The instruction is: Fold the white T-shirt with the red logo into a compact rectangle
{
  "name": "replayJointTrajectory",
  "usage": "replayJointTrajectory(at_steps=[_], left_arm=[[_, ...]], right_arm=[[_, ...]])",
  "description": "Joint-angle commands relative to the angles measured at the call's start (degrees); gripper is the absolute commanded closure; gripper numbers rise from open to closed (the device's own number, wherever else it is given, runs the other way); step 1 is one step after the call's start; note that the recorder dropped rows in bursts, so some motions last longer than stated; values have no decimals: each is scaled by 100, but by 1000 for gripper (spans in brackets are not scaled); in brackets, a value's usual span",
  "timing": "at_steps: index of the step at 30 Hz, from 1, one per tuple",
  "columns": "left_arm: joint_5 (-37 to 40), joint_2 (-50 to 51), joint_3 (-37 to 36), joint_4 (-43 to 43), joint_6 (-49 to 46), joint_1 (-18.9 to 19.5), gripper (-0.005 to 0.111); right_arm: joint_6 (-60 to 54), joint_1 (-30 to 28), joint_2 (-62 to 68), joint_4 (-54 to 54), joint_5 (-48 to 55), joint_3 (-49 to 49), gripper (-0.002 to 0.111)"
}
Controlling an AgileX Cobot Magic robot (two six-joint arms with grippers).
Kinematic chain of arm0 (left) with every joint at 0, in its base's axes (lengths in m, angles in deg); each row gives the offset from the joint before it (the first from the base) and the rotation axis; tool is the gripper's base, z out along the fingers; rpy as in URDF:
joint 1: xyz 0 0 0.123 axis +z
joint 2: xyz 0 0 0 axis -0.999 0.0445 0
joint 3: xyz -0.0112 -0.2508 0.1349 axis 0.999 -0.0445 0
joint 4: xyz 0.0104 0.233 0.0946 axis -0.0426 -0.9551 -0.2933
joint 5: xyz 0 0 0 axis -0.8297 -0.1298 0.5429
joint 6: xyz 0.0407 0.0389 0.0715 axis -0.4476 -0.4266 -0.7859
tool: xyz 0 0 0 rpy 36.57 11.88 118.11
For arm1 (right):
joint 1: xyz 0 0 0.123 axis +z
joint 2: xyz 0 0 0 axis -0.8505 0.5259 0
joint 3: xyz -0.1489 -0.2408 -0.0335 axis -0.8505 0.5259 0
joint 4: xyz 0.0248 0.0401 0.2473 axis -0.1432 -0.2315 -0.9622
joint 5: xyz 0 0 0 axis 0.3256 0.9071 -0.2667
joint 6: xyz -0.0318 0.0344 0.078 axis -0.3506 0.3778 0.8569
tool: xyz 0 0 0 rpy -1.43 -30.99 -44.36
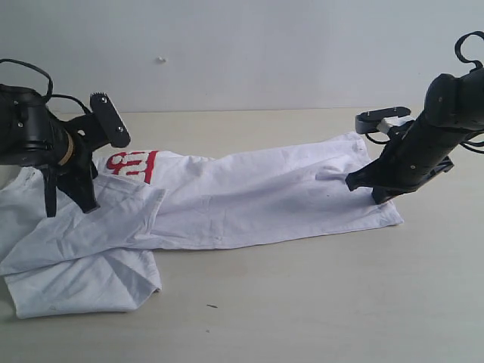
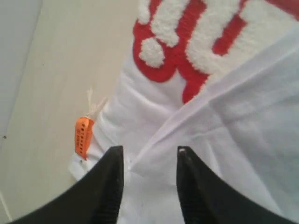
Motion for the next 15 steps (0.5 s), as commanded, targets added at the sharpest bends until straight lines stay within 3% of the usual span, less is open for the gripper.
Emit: replayJointTrajectory(at_steps=[1, 4, 7, 9, 11, 15], left_arm=[[402, -92, 50, -913, 1365, 15, 68], [934, -200, 50, -992, 1970, 15, 68], [858, -390, 50, 48, 1831, 15, 68], [593, -534, 37, 1363, 886, 4, 68], [596, -674, 37, 3149, -730, -87, 68], [1214, -930, 37, 5696, -2779, -355, 68]], right_arm=[[-53, 8, 25, 37, -19, 15, 108], [-53, 8, 25, 25, -18, 15, 108], [-53, 8, 25, 25, -18, 15, 108], [-53, 8, 25, 25, -18, 15, 108], [-36, 8, 25, 26, -4, 15, 108], [-36, 8, 25, 26, 7, 15, 108]])
